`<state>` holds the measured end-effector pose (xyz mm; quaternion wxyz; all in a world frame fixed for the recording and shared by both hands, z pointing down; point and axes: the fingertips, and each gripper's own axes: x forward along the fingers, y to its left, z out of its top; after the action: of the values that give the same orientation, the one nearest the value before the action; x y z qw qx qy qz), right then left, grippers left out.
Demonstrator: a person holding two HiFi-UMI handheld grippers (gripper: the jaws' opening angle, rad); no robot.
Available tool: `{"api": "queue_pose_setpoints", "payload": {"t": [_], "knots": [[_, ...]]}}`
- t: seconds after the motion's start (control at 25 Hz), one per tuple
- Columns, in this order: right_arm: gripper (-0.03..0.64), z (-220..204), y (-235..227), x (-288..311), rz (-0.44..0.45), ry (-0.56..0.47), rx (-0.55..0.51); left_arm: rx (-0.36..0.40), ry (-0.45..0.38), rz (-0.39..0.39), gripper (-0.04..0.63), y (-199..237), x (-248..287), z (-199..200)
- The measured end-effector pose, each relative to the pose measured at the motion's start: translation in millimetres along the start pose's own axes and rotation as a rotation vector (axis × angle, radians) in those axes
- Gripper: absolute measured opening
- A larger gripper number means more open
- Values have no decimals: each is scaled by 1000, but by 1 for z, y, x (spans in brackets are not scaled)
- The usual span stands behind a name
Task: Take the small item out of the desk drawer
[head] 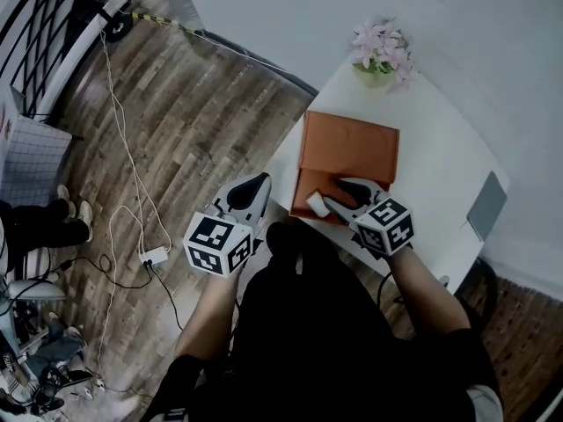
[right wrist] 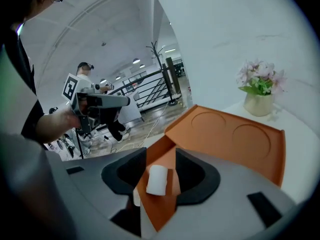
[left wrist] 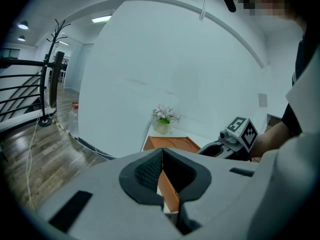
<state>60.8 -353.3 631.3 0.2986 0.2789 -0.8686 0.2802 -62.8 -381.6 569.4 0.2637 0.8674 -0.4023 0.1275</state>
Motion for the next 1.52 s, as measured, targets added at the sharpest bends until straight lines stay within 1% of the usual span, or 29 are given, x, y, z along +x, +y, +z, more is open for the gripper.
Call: {"api": "queue_pose_setpoints", "payload": {"t": [0.12,0.24,0.36,0.52,0.64,0.8,0.92,1.04,1.16,1.24,1.4,1.48,1.52], "knots": [[202,-13,0,20,4,58,-5,-17,6,4,11,10,5,-13],[229,-26,0,31,-23,122,-41,-39,5,6,11,12,1,-21],[229,-36,2,40,-40,192,-76,-44,5,11,11,14,-9,-25],[229,-49,5,53,-36,274,-76,-55,-10,34,11,22,-20,-26],[229,-60,8,61,-41,332,-92,-68,-18,36,11,24,-28,-30],[149,-62,9,59,-65,349,-145,-77,-16,20,11,20,-36,-35],[147,-65,1,50,-117,367,-209,-80,-14,13,11,17,-39,-38],[150,-69,-12,43,-159,393,-241,-76,-26,0,11,12,-38,-35],[194,-76,-18,43,-168,425,-239,-68,-39,-17,11,5,-39,-32],[206,-80,-17,46,-165,435,-221,-64,-40,-23,11,2,-41,-33],[201,-82,-16,53,-172,419,-179,-51,-37,-28,11,-1,-50,-30],[172,-80,-17,53,-191,408,-179,-38,-35,-33,11,-2,-56,-29],[170,-78,-17,52,-202,398,-178,-29,-34,-35,11,-3,-59,-28]]}}
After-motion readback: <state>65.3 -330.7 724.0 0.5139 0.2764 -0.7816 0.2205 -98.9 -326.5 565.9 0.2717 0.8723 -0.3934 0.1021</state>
